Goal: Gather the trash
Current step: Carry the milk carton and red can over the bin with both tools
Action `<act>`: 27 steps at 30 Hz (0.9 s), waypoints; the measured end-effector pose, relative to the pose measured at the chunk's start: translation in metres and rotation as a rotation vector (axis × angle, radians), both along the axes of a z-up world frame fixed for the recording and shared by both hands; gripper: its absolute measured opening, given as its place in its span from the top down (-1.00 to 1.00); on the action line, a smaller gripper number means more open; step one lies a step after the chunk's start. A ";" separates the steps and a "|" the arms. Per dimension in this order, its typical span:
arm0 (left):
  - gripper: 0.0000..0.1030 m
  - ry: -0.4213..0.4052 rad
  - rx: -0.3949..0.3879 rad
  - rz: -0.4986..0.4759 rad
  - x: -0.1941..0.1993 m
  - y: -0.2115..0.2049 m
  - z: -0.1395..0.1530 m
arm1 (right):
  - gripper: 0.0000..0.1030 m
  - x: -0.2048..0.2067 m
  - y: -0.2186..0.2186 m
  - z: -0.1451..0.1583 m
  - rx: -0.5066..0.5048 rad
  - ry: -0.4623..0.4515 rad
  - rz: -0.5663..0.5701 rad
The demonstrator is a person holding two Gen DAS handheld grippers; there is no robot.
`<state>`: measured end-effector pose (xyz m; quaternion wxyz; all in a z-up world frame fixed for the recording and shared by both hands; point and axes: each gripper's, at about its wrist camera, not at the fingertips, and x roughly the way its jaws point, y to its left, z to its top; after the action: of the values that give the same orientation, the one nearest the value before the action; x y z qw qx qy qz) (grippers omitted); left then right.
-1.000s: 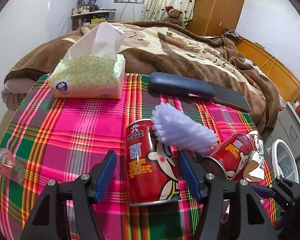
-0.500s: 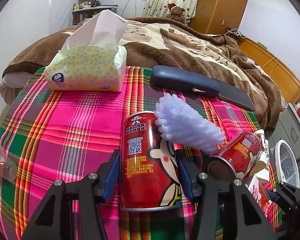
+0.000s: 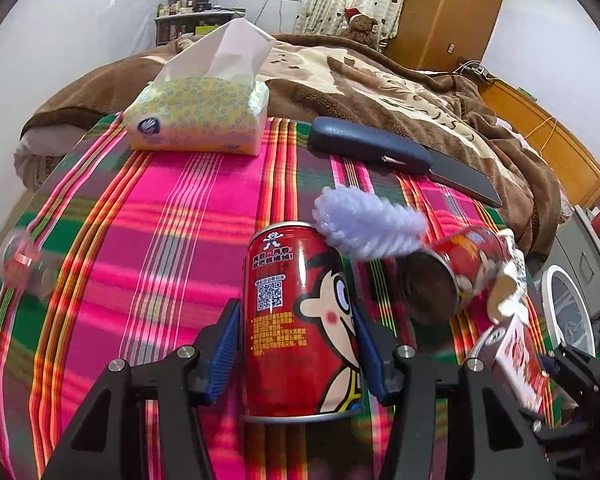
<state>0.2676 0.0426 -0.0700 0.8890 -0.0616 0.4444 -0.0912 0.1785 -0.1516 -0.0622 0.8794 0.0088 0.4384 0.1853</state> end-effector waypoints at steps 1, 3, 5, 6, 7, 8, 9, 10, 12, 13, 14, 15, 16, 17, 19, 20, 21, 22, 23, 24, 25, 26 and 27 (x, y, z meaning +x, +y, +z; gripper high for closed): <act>-0.04 -0.003 -0.003 0.000 -0.007 0.000 0.001 | -0.09 -0.002 -0.002 0.001 0.006 0.000 -0.005; -0.04 -0.004 -0.001 0.001 -0.016 0.001 0.002 | -0.09 -0.004 -0.004 0.001 0.012 0.000 -0.012; -0.04 -0.005 0.001 0.006 -0.027 0.002 0.002 | -0.09 -0.009 -0.007 0.002 0.021 0.001 -0.019; -0.04 -0.003 0.000 0.009 -0.030 0.002 0.002 | -0.09 -0.011 -0.008 0.002 0.023 0.002 -0.022; -0.04 0.000 -0.001 0.014 -0.033 0.003 0.003 | -0.09 -0.013 -0.008 0.002 0.026 0.001 -0.025; -0.04 0.001 -0.003 0.020 -0.039 0.003 0.003 | -0.09 -0.015 -0.010 0.002 0.030 0.001 -0.029; -0.04 -0.003 -0.007 0.020 -0.044 0.003 0.004 | -0.09 -0.017 -0.011 0.003 0.034 0.000 -0.033; -0.04 -0.008 -0.010 0.023 -0.049 0.003 0.004 | -0.09 -0.019 -0.013 0.003 0.040 0.000 -0.038; -0.04 -0.014 -0.013 0.030 -0.061 0.003 0.007 | -0.09 -0.023 -0.017 0.005 0.049 -0.001 -0.051; -0.04 -0.019 -0.016 0.031 -0.066 0.003 0.009 | -0.09 -0.025 -0.019 0.006 0.052 -0.005 -0.056; -0.04 -0.029 -0.015 0.032 -0.073 0.002 0.012 | -0.09 -0.028 -0.020 0.007 0.055 -0.010 -0.061; -0.04 -0.035 -0.011 0.026 -0.076 0.000 0.014 | -0.09 -0.030 -0.023 0.009 0.057 -0.015 -0.068; -0.04 -0.042 -0.007 0.020 -0.081 -0.002 0.016 | -0.09 -0.032 -0.024 0.009 0.060 -0.018 -0.072; -0.04 -0.047 -0.010 0.012 -0.087 -0.005 0.019 | -0.09 -0.034 -0.026 0.010 0.066 -0.020 -0.078; -0.04 -0.052 -0.019 -0.007 -0.094 -0.009 0.022 | -0.09 -0.037 -0.031 0.011 0.076 -0.022 -0.091; -0.04 -0.057 -0.016 -0.011 -0.097 -0.012 0.024 | -0.09 -0.039 -0.033 0.012 0.079 -0.024 -0.096; -0.04 -0.060 -0.013 -0.017 -0.099 -0.015 0.025 | -0.09 -0.041 -0.036 0.012 0.081 -0.024 -0.101; -0.04 -0.063 -0.014 -0.024 -0.102 -0.018 0.026 | -0.09 -0.042 -0.038 0.012 0.081 -0.026 -0.109; -0.04 -0.065 -0.017 -0.031 -0.105 -0.021 0.028 | -0.09 -0.045 -0.042 0.013 0.084 -0.027 -0.118; -0.04 -0.068 -0.021 -0.039 -0.107 -0.024 0.030 | -0.09 -0.047 -0.044 0.013 0.088 -0.028 -0.124; -0.04 -0.073 -0.018 -0.049 -0.110 -0.029 0.032 | -0.09 -0.049 -0.048 0.014 0.094 -0.029 -0.135; -0.04 -0.078 -0.014 -0.055 -0.113 -0.033 0.035 | -0.09 -0.051 -0.052 0.015 0.094 -0.031 -0.143; -0.04 -0.084 -0.013 -0.066 -0.116 -0.038 0.037 | -0.09 -0.053 -0.056 0.016 0.095 -0.035 -0.155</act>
<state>0.1516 0.0045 -0.0332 0.9031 -0.0489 0.4078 -0.1257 0.1252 -0.2076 -0.0462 0.8972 0.0813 0.4117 0.1376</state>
